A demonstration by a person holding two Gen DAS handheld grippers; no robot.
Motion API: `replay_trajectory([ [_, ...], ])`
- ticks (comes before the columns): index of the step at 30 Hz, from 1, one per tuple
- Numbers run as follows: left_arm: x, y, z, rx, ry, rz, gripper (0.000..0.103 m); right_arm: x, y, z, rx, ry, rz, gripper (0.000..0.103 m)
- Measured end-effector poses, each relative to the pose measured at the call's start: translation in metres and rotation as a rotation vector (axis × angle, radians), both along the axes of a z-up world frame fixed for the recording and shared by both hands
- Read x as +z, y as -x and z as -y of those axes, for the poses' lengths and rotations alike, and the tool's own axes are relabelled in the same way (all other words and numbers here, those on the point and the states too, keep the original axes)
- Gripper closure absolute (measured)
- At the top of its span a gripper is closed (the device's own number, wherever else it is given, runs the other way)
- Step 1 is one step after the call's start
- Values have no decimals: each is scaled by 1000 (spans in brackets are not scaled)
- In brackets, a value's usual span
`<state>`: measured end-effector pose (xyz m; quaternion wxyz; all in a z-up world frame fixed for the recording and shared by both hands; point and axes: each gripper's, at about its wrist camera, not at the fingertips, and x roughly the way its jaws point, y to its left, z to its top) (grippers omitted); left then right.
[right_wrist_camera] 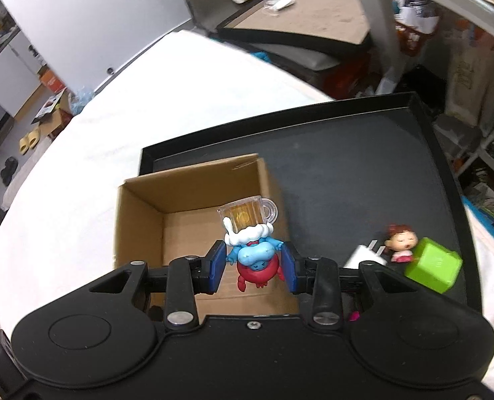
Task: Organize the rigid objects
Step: 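Carry the blue figure into the cardboard box and open the right tool, then move the right tool back over the lavender cube figure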
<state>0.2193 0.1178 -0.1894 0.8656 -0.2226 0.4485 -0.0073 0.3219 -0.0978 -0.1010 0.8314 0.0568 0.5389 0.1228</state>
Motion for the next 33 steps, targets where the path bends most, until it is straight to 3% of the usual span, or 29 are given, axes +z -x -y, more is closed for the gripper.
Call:
replay_trajectory([
  [19,-2,-1,-4,-8,21,-5,74,-2,-8,-62,134,-35,0,67],
  [25,-2,-2,-3,-8,23,-5,74,-5,-12,-72,153,-19,26,67],
  [33,-3,-3,-3,-7,27,-9,74,4,-10,-63,143,-76,47,62],
])
